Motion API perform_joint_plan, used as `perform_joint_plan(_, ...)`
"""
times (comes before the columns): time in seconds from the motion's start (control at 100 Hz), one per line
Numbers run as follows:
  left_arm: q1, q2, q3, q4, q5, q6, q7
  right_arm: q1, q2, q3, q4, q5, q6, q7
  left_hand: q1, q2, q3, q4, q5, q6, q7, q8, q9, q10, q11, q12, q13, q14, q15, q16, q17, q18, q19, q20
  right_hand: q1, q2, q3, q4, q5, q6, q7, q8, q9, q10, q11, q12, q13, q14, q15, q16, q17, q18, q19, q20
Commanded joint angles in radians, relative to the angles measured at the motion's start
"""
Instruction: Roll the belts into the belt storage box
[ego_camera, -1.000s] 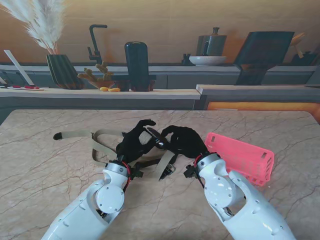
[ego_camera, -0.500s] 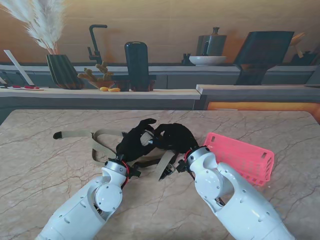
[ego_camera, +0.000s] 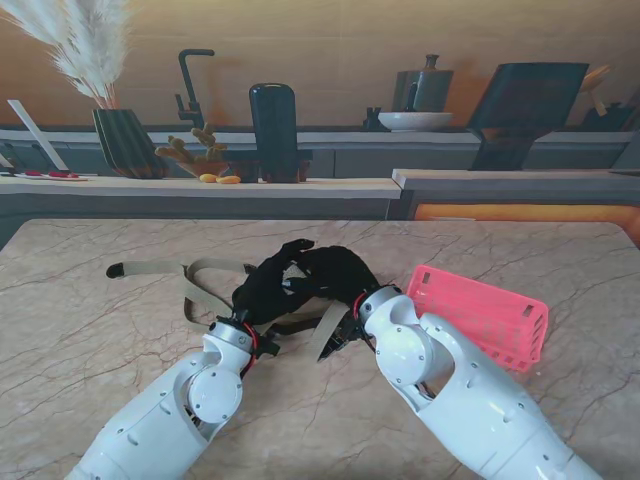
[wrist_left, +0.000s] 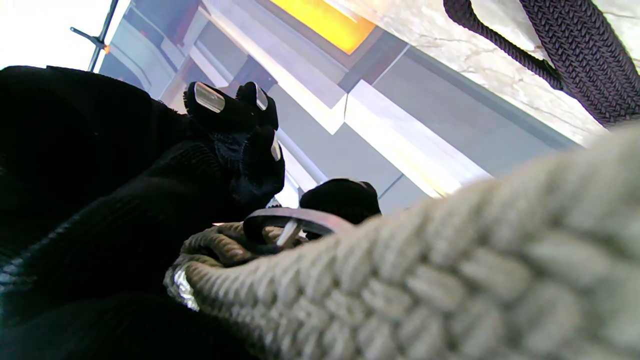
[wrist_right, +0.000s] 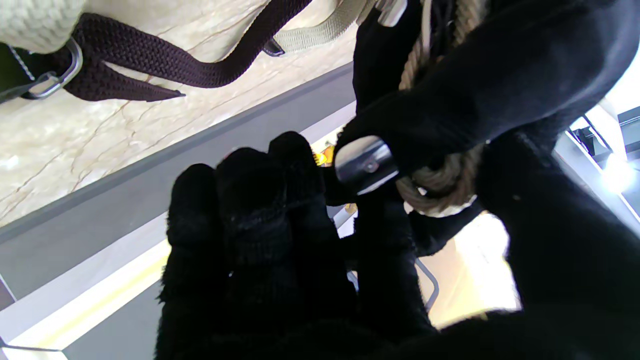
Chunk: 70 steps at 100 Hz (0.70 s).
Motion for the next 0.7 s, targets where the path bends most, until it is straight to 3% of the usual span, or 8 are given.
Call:
perform_joint_plan(0.0, 0.001, -0.004, 0.002, -0.007, 0.004, -0.012, -0.001, 0.007, -0.011, -0.012, 0.002, 0.011, 0.013, 0.020, -0.019, -0.019, -0.003, -0.002, -0.033, -0.013, -0.034, -0.009, -0.028, -0.009, -0.017, -0.011, 0.043, -0.076, 0.080, 0.019, 0.030, -0.059, 0.155, 0.041, 0.095, 0.013, 0.039, -0.017, -0.013, -0.057, 0.069, -0.038, 0.036, 0.015, 0.029, 0.002, 0.028, -0.005, 0.026, 0.009, 0.008, -0.006, 0.058, 0.013)
perform_joint_plan(0.09, 0.001, -0.004, 0.002, -0.006, 0.006, -0.017, 0.001, 0.018, -0.010, -0.020, 0.005, 0.040, 0.022, 0.049, -0.019, -0.020, 0.001, -0.002, -0.033, -0.013, -0.035, -0.010, -0.027, -0.012, -0.016, -0.012, 0.043, -0.077, 0.079, 0.018, 0.030, -0.060, 0.151, 0.039, 0.171, 0.019, 0.063, -0.029, -0.040, -0.069, 0.150, -0.104, 0.044, 0.004, 0.011, -0.008, 0.025, -0.004, 0.005, 0.002, 0.006, -0.010, 0.048, 0.008)
perform_joint_plan(0.23, -0.002, -0.006, 0.003, 0.002, 0.009, -0.020, 0.012, 0.018, -0.004, -0.014, -0.017, 0.148, 0.058, 0.130, -0.022, -0.015, 0.002, -0.004, -0.032, -0.012, -0.033, -0.009, -0.030, -0.013, -0.014, -0.011, 0.042, -0.079, 0.074, 0.016, 0.027, -0.058, 0.143, 0.034, 0.324, 0.030, 0.092, -0.065, 0.006, -0.045, 0.192, -0.132, 0.082, -0.006, -0.024, -0.027, 0.018, 0.011, -0.028, -0.007, -0.017, -0.014, 0.012, -0.001)
perform_joint_plan(0.31, -0.003, -0.006, 0.002, 0.006, 0.006, -0.023, 0.012, 0.010, -0.006, -0.003, -0.027, 0.171, 0.072, 0.133, -0.040, -0.003, -0.013, -0.007, -0.033, -0.018, -0.040, -0.013, -0.069, -0.031, -0.038, -0.026, 0.012, -0.015, -0.065, 0.034, 0.000, 0.038, 0.004, -0.037, 0.360, 0.038, 0.085, -0.090, 0.019, -0.039, 0.208, -0.122, 0.089, -0.003, -0.024, -0.026, 0.013, 0.016, -0.031, -0.005, -0.032, -0.012, -0.001, -0.001)
perform_joint_plan(0.4, -0.005, -0.003, -0.001, 0.010, 0.011, -0.034, 0.007, -0.002, -0.003, 0.015, -0.036, 0.145, 0.070, 0.120, -0.064, 0.018, -0.042, -0.009, -0.030, -0.038, -0.094, -0.026, -0.158, -0.048, -0.083, -0.051, -0.221, 0.123, -0.311, 0.090, -0.272, 0.131, -0.289, -0.007, 0.365, 0.047, 0.091, -0.094, 0.015, -0.052, 0.217, -0.104, 0.083, -0.012, -0.021, -0.020, 0.003, 0.010, -0.034, -0.001, -0.042, -0.015, -0.016, -0.001)
perform_joint_plan(0.42, -0.004, -0.003, -0.002, 0.009, 0.012, -0.036, 0.005, -0.005, -0.003, 0.019, -0.038, 0.138, 0.070, 0.115, -0.066, 0.024, -0.053, -0.007, -0.029, -0.040, -0.108, -0.024, -0.173, -0.050, -0.088, -0.056, -0.265, 0.142, -0.362, 0.100, -0.328, 0.139, -0.354, 0.031, 0.367, 0.047, 0.092, -0.093, 0.014, -0.054, 0.218, -0.101, 0.082, -0.011, -0.019, -0.019, 0.002, 0.009, -0.034, 0.000, -0.044, -0.017, -0.019, -0.001)
perform_joint_plan(0.47, -0.004, 0.000, -0.005, 0.009, 0.015, -0.040, 0.001, -0.015, -0.003, 0.032, -0.045, 0.121, 0.071, 0.099, -0.086, 0.034, -0.067, -0.008, -0.030, -0.048, -0.129, -0.025, -0.203, -0.058, -0.105, -0.065, -0.365, 0.180, -0.468, 0.074, -0.457, 0.157, -0.450, 0.037, 0.370, 0.050, 0.096, -0.093, 0.014, -0.053, 0.220, -0.095, 0.081, -0.010, -0.015, -0.015, -0.002, 0.008, -0.035, 0.002, -0.047, -0.016, -0.024, -0.002)
perform_joint_plan(0.69, 0.002, 0.006, -0.013, 0.003, 0.013, -0.042, -0.022, -0.066, -0.002, 0.104, -0.096, 0.102, 0.087, 0.064, -0.080, 0.047, -0.087, -0.004, -0.022, -0.069, -0.133, 0.006, -0.220, -0.069, -0.126, -0.062, -0.559, 0.204, -0.736, -0.025, -0.661, 0.185, -0.583, 0.052, 0.383, 0.095, 0.084, -0.094, -0.026, -0.029, 0.230, -0.037, 0.044, 0.001, 0.034, 0.035, -0.021, 0.006, -0.024, 0.024, -0.059, -0.011, -0.043, 0.008)
